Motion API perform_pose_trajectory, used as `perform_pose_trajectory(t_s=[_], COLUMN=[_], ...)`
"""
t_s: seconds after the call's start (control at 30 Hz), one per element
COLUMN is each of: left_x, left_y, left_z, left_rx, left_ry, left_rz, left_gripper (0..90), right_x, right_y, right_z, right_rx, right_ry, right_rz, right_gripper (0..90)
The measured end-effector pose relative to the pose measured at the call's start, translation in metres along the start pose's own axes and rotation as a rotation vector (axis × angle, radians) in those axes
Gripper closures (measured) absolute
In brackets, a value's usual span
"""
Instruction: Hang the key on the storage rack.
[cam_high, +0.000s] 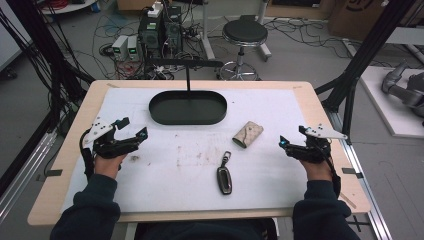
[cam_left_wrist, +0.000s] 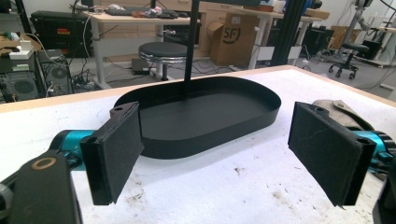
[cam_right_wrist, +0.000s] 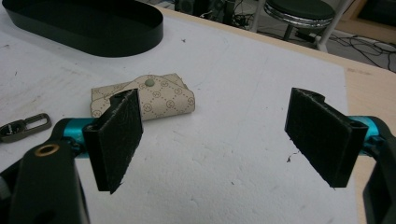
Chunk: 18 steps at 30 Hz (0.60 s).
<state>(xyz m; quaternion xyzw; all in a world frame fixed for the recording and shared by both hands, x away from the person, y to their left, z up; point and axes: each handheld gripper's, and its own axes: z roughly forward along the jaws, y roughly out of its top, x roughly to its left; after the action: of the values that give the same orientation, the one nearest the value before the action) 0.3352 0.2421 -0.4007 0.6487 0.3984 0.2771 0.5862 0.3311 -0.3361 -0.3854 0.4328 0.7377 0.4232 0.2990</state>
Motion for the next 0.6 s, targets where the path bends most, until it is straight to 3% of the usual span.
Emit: perform_pose_trajectory(t_s=[0.23, 0.33, 0.47, 0.6], left_x=[-0.001, -0.001, -0.002, -0.002], left_y=[0.0, -0.001, -0.001, -0.002], left_z=[-0.001, 0.0, 0.0, 0.001], left_rx=[0.001, 0.006, 0.009, 0.017], left_ry=[0.004, 0.006, 0.008, 0.002], left_rz=[0.002, 0.001, 0.002, 0.01], left_gripper=[17.9, 18.1, 18.4, 18.7], right_x=[0.001, 0.004, 0.012, 0.027], right_y=[0.0, 0.001, 0.003, 0.006], right_z=[-0.002, 0.0, 0.001, 0.004], right_rx=[-0.015, -0.017, -0.012, -0.006], right_ry=[0.003, 0.015, 0.018, 0.054], right_rz=[0.011, -0.016, -0.013, -0.005], right_gripper=[19.6, 19.6, 19.6, 19.8])
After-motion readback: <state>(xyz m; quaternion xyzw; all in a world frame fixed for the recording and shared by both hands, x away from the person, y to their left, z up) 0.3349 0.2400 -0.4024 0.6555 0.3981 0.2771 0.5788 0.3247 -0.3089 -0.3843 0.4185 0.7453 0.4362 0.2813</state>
